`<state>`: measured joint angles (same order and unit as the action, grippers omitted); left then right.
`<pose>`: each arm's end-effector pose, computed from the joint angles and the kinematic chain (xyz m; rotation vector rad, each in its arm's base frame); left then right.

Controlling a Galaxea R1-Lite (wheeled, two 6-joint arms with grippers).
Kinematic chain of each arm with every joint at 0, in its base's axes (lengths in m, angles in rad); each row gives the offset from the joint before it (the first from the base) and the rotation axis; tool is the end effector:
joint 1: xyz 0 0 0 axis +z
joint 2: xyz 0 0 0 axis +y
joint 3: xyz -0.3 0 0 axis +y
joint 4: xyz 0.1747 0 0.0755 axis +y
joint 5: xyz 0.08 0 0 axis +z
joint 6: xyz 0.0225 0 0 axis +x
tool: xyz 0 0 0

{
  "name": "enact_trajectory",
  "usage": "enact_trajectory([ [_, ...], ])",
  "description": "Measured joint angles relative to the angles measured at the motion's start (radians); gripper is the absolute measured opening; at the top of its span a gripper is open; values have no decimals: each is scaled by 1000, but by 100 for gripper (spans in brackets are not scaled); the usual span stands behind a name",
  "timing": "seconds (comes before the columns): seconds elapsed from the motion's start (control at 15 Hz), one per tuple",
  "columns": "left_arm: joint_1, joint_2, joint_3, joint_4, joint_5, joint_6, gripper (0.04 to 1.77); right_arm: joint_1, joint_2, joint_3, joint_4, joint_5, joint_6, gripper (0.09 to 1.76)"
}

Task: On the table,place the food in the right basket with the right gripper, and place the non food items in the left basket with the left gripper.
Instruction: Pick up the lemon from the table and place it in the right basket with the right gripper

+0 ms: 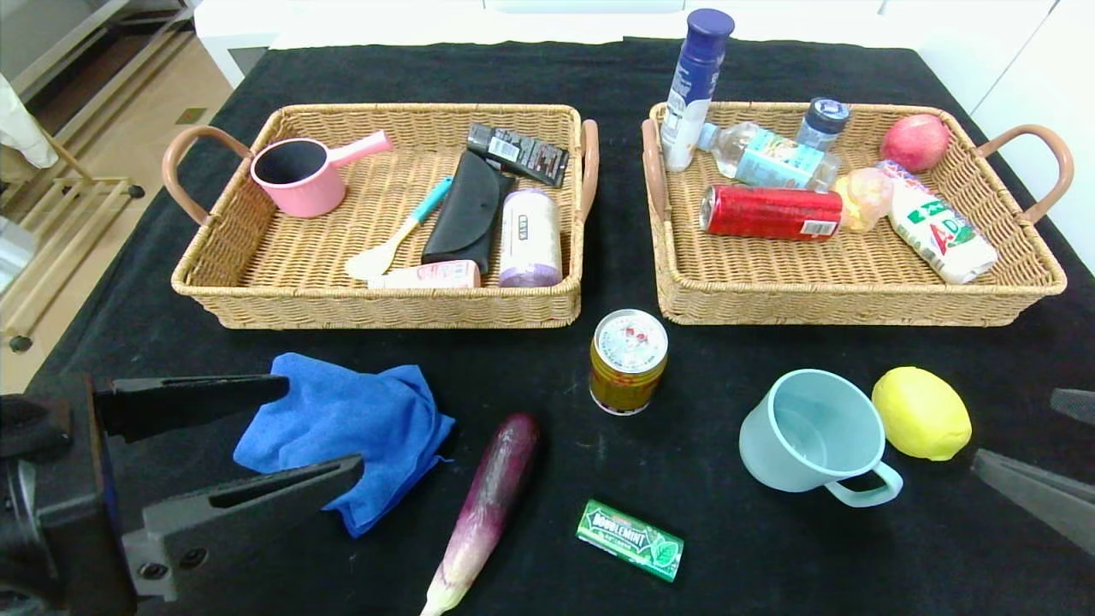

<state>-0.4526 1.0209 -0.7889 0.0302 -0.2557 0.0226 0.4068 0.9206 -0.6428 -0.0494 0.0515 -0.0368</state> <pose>0.1134 -0.0615 0.2627 0.0478 0.2585 -0.7072 0.0977 0.0434 0.2403 -0.0767 0.2184 0.4605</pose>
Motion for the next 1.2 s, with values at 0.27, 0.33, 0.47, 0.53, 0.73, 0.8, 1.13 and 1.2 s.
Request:
enact_trajectory([
  [0.27, -1, 0, 0, 11, 2, 1, 172, -2, 23, -32, 13, -97, 4, 171],
  [0.33, -1, -1, 0, 9, 2, 2, 172, -2, 38, -51, 29, -140, 11, 171],
  [0.47, -1, -1, -16, 4, 16, 11, 172, -2, 58, -83, 79, -164, 23, 171],
  [0.53, -1, -1, -30, 16, 23, 37, 172, -2, 62, -89, 96, -169, 24, 171],
  [0.73, -2, -4, -26, 19, 34, 77, 172, -2, 71, -103, 154, -195, 51, 171],
  [0.8, -2, -5, -5, 12, 35, 77, 172, -2, 77, -107, 165, -201, 55, 171],
  [1.13, 1, -6, 48, 2, 33, 76, 172, -2, 165, -150, 174, -241, 83, 171],
  [1.2, 1, -6, 49, 2, 33, 77, 172, -2, 193, -169, 176, -260, 93, 171],
])
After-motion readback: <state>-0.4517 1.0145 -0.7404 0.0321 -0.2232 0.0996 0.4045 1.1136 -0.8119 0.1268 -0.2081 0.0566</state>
